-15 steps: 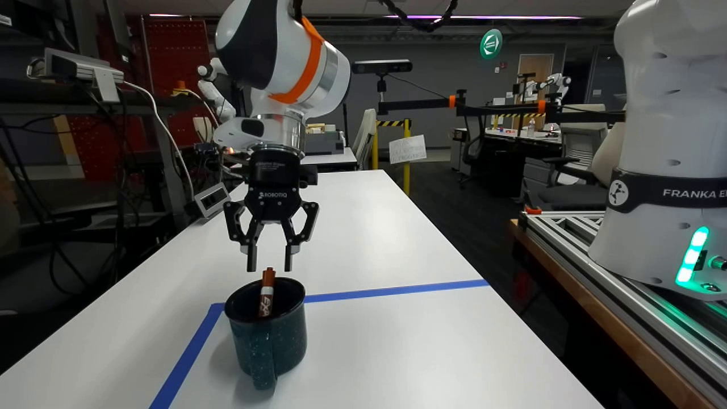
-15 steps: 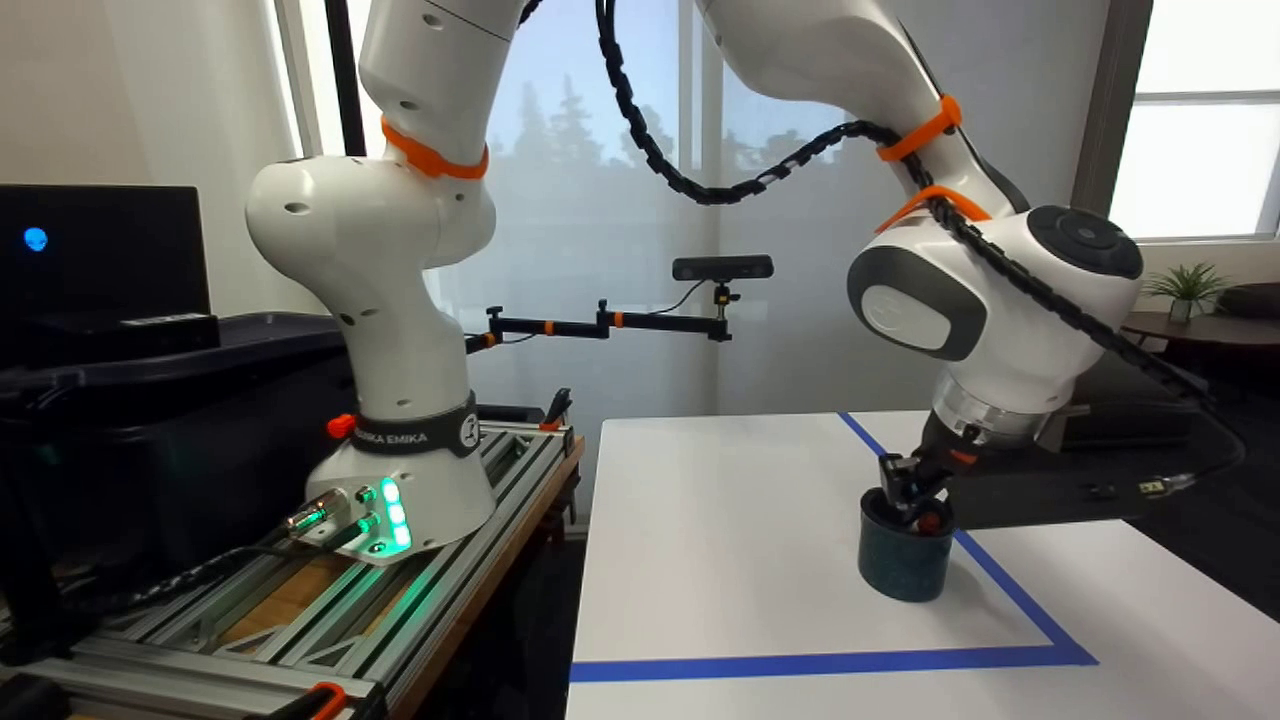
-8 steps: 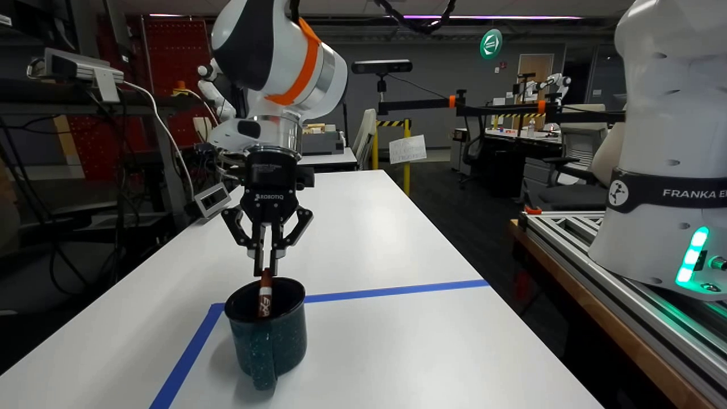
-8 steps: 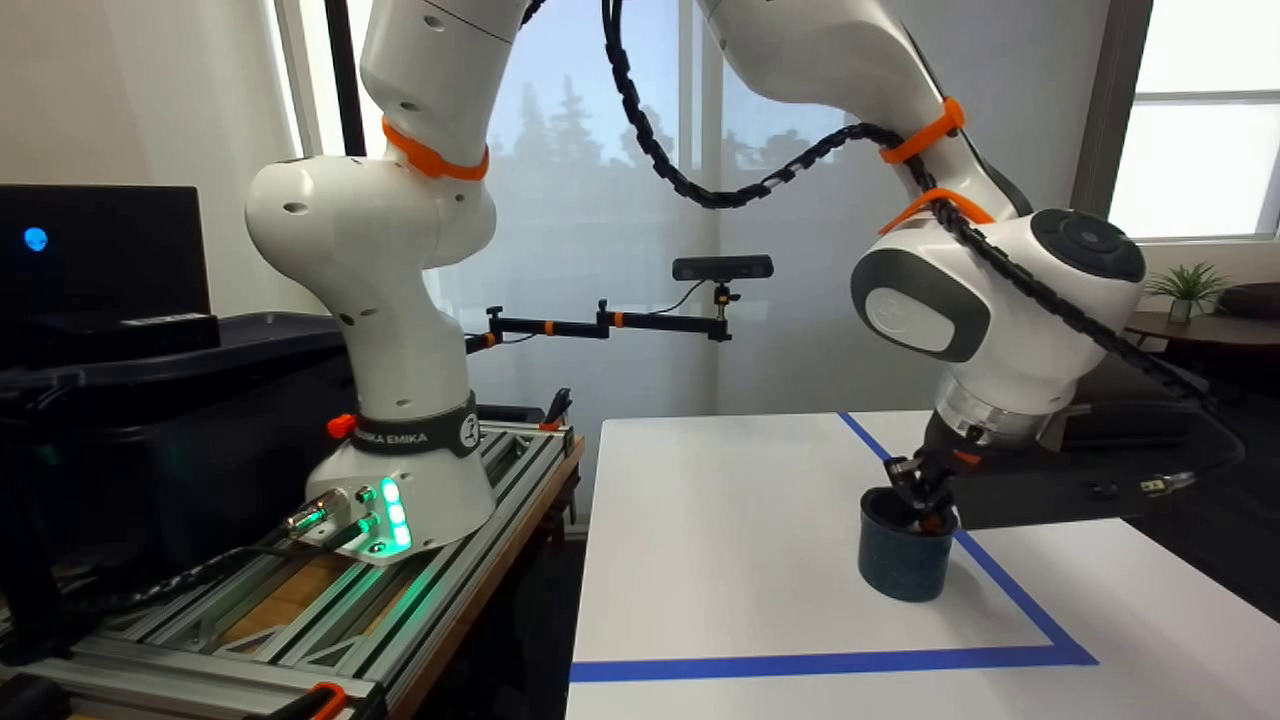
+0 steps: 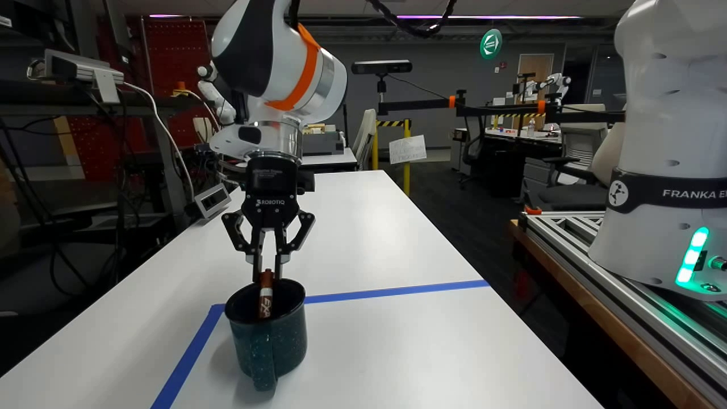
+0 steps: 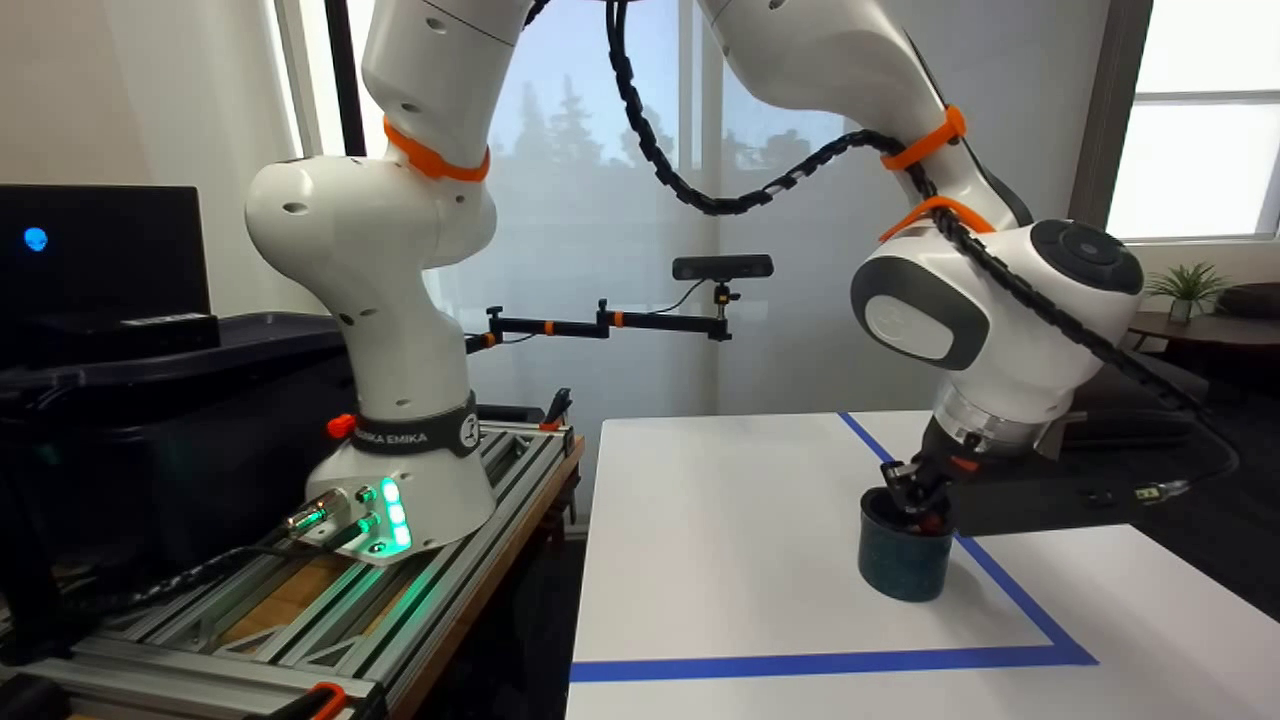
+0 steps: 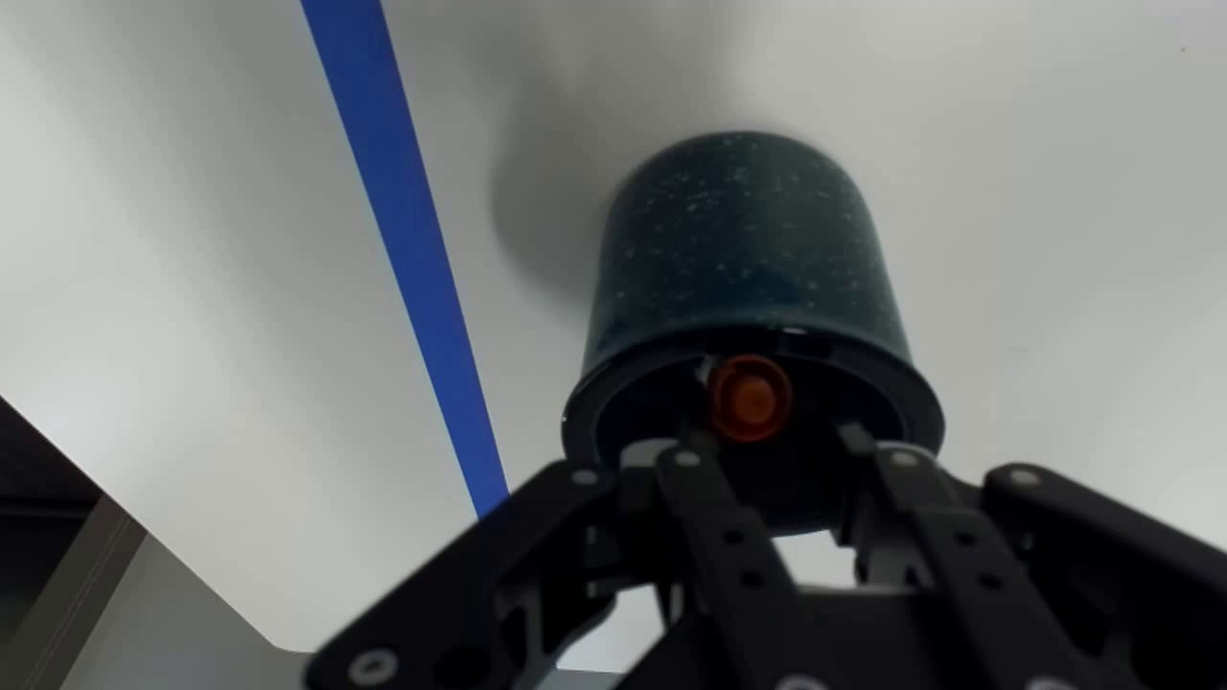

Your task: Put the marker on the table

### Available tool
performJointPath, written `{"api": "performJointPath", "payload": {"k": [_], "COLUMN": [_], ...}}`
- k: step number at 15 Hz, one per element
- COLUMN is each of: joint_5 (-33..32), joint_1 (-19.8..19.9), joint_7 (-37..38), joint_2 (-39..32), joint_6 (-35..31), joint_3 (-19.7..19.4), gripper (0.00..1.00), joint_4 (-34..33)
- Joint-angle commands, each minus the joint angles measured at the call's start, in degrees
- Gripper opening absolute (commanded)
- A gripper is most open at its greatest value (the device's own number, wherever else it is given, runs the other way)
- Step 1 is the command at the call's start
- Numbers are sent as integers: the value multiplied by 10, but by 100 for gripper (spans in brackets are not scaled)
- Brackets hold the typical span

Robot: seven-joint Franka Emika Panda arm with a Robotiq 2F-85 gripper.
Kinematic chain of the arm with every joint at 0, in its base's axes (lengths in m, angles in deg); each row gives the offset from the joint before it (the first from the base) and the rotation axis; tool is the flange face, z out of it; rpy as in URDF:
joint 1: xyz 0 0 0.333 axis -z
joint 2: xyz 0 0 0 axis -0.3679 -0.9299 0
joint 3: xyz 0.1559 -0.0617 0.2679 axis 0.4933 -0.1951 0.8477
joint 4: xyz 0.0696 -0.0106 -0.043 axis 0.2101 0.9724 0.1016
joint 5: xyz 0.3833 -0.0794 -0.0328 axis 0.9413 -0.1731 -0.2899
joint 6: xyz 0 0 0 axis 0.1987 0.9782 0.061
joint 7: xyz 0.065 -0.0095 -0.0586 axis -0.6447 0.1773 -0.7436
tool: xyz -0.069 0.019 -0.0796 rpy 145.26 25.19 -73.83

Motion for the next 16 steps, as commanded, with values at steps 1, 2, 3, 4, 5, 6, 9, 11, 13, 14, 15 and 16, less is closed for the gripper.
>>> {"api": "performJointPath", "payload": {"k": [1,2,3,4,5,6,9,11,13,14,15,16], "joint_5": [0,1,1,1,2,3,7,15,23,29,33,37], "joint_1": [8,8,8,9,10,11,20,30,40,44,47,52], "joint_7": [-14,-15,-16,-17,-18,-18,-24,-33,-42,-46,-52,-60], "joint_2": [-9,-10,-9,-8,-4,3,29,50,69,80,90,102], "joint_6": [-1,-3,-3,-2,-1,2,16,30,57,66,83,107], "joint_3": [9,9,9,10,10,10,11,11,9,6,3,-2], "gripper": [10,5,1,2,5,5,5,5,5,5,5,5], "joint_4": [-7,-7,-6,-6,-3,2,19,29,35,40,44,48]}}
